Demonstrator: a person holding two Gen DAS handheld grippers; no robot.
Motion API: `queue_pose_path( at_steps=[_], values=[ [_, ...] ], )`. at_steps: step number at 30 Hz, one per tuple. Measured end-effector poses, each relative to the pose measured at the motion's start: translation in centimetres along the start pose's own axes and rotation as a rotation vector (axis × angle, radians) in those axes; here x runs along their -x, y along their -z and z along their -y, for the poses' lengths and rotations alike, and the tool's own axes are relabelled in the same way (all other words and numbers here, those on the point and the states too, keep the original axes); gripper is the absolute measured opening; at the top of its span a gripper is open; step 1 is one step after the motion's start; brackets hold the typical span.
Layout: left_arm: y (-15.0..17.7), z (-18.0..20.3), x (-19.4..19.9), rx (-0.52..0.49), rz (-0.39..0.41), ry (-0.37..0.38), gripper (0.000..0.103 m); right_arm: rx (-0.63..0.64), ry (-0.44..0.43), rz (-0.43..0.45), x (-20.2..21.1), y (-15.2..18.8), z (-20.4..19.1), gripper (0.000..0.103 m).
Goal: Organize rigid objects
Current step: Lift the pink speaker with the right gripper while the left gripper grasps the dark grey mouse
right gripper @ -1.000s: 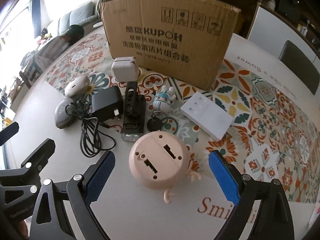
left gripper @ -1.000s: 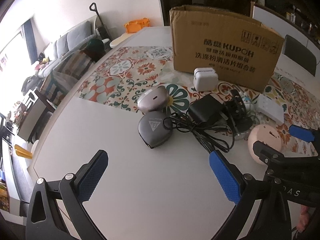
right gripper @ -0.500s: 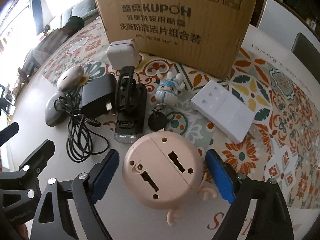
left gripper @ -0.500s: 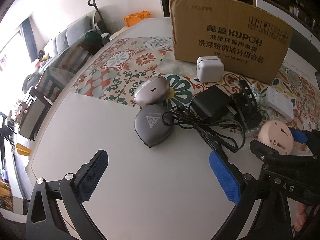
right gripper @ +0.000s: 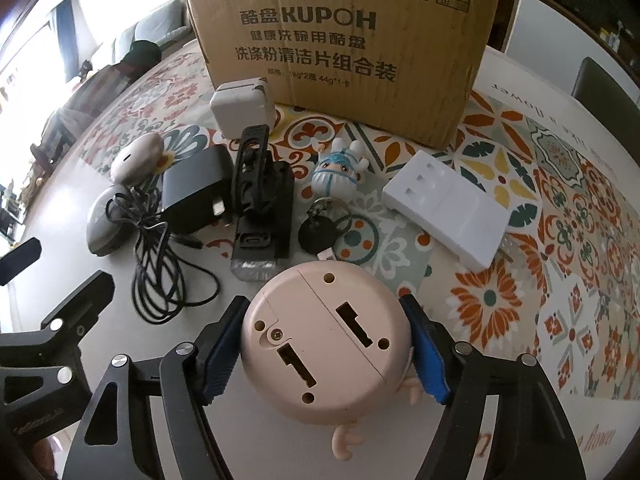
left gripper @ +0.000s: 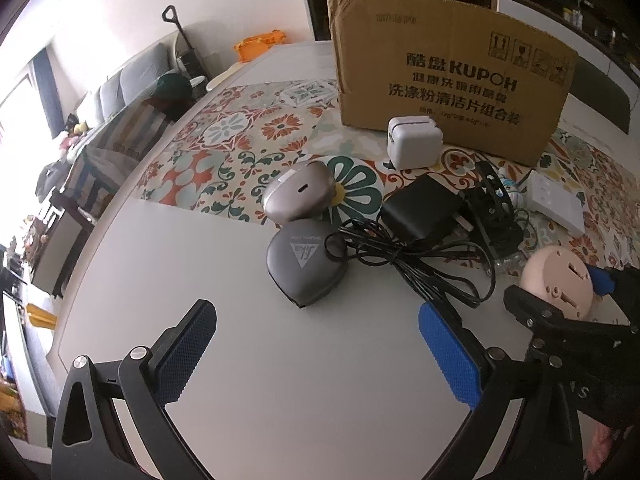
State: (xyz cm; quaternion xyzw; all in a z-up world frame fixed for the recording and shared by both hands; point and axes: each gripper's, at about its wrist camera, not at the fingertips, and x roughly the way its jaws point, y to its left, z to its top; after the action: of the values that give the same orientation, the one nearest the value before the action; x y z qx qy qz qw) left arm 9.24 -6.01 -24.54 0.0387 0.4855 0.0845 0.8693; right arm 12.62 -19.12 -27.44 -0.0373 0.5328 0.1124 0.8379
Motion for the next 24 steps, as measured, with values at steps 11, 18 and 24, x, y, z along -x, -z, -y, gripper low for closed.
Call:
queue_pose_path(
  at_steps=[11, 18, 24],
  values=[
    [-0.4, -1.9, -0.2, -0.143, 0.083, 0.091, 0.103, -0.149, 0.074, 0.019, 3.3, 1.5, -1.7, 0.074],
    [-0.5, -2.7, -2.6, -0.181, 0.071, 0.155, 0.098, -0.222, 0.103, 0.009, 3.5, 2.8, -3.7, 0.074],
    [-0.8, -2.6, -4.2, -0.194, 0.074, 0.201, 0.089, -0.265, 0.119, 0.006, 3.2, 3.1, -4.1, 0.074]
  ],
)
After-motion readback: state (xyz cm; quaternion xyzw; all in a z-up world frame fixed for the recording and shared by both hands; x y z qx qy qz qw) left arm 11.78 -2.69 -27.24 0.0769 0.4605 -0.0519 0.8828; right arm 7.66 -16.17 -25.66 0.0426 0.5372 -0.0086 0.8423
